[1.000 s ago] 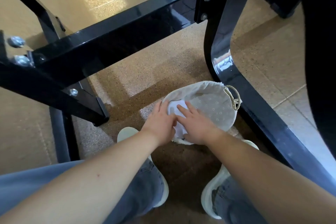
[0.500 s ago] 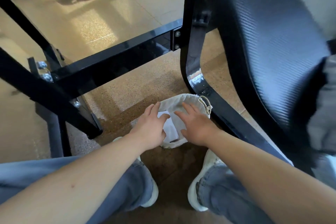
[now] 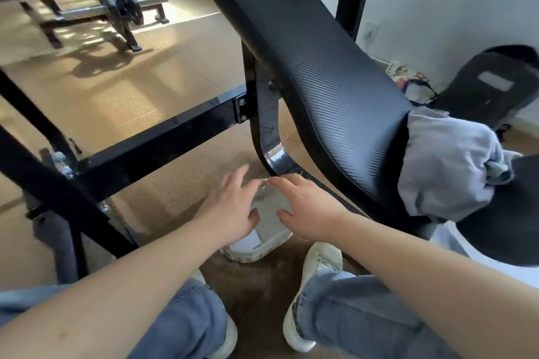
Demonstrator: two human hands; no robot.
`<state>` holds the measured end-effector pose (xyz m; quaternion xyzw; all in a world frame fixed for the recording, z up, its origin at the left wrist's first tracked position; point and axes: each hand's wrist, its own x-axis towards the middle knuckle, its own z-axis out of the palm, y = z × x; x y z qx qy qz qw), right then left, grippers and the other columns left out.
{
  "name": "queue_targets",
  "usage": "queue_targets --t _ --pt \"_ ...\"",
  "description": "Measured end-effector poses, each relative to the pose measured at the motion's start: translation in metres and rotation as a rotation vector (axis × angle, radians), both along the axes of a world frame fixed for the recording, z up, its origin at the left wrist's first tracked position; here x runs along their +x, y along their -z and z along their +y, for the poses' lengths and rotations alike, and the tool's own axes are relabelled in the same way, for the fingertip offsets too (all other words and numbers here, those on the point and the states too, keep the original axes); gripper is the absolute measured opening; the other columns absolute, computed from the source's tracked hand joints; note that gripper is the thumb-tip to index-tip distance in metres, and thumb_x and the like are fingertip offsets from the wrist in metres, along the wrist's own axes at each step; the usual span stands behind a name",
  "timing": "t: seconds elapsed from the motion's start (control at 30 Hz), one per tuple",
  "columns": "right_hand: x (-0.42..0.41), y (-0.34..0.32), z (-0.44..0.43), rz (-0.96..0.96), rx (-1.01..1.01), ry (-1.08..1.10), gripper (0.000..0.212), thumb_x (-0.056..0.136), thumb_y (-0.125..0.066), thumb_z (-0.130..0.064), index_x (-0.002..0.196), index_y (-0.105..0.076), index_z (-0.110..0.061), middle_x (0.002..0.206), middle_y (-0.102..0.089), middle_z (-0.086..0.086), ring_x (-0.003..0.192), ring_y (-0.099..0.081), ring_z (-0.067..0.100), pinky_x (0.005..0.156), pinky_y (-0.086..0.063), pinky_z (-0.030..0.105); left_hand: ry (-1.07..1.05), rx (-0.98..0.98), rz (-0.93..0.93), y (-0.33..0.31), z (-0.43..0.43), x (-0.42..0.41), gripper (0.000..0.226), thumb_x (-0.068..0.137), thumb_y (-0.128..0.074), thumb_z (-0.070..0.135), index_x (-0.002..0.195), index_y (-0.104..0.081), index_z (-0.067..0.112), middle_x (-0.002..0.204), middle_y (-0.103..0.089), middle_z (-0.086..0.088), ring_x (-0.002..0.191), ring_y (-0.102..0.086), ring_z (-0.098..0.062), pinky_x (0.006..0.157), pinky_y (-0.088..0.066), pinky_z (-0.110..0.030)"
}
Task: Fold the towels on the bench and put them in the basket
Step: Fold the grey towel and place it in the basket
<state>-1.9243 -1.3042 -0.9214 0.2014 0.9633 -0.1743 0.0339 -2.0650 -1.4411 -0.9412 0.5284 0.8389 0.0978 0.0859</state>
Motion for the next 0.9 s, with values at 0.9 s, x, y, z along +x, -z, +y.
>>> queue_targets --t 0.9 --pt "0.187 -0.090 0.090 0.246 0.447 0.385 0.057 0.082 -0.063 -0.026 0.138 -0.055 -0.018 0.133 -0.057 0.006 0.132 -0.043 0.032 0.098 -0.049 0.052 0.410 0.289 -0.077 -0.076 0.149 0.140 0.053 0.090 -0.061 0.027 0.142 -0.048 0.029 0.140 -0.046 0.005 0.128 -0.047 -0.021 0.105 -0.045 -0.040"
